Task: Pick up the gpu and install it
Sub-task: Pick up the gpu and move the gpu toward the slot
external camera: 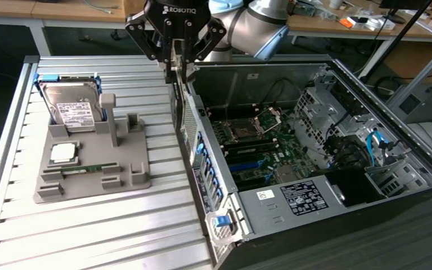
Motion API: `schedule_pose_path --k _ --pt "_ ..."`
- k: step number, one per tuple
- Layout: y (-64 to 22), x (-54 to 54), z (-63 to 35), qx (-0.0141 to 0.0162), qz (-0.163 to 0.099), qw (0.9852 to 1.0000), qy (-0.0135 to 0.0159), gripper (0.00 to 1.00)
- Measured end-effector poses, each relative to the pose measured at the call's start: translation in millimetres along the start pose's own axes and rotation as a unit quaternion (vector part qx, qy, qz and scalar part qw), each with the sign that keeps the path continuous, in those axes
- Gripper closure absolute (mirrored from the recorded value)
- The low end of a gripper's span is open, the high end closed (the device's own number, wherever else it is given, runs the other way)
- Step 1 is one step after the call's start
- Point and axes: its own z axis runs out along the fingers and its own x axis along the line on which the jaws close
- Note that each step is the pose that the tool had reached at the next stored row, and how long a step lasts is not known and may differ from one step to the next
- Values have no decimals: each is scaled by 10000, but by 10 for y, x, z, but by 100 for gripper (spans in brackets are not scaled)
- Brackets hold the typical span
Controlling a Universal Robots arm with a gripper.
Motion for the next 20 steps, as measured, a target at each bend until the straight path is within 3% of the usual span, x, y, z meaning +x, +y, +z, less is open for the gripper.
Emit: schedule_pose_path --k 20 --pt "-11 -104 3 11 0 10000 -1 73"
